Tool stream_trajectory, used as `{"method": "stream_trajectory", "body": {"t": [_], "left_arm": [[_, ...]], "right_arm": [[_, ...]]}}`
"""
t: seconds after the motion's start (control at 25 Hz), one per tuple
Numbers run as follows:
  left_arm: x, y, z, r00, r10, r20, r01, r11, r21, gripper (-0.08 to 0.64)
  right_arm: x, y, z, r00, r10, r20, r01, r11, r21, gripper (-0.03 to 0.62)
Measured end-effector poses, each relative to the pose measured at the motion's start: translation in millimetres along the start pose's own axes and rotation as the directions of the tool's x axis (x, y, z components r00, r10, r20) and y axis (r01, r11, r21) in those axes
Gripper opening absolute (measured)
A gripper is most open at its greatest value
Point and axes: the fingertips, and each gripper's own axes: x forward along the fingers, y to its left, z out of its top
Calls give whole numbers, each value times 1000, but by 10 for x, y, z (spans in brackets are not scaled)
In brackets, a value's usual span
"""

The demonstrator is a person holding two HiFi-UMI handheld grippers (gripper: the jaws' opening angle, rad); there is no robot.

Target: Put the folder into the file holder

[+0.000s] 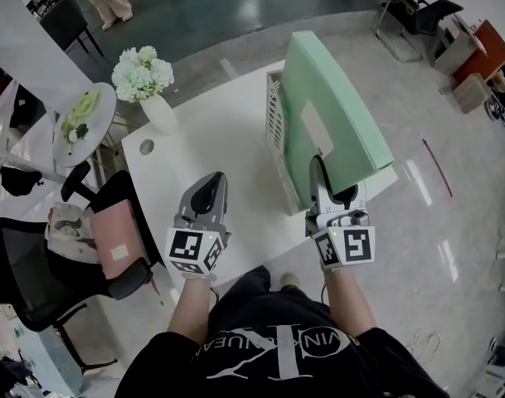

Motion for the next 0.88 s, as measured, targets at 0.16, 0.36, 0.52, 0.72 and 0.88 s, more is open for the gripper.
{"method": "stream_trajectory", "body": {"t": [0.16, 0.36, 0.52, 0.72, 0.88], "left_arm": [[45, 4, -10, 1000, -10, 2, 10, 1000, -2, 0], [123, 62, -83, 1000, -13, -13, 13, 1000, -4, 0], [183, 75, -124, 1000, -15, -20, 15, 1000, -9, 0], [272, 43, -157, 999, -31, -25, 31, 999, -12, 0], [309, 24, -164, 999, -37, -30, 37, 999, -15, 0]], "right_arm": [[17, 1, -101, 1000, -7, -17, 7, 1000, -4, 190], [52, -26, -265, 999, -22, -39, 22, 1000, -11, 190], [42, -40, -363, 998, -23, -56, 22, 1000, -14, 190], [33, -61, -452, 998, -15, -61, 14, 1000, -16, 192], [31, -57, -504, 997, -17, -72, 16, 1000, -16, 192]]}}
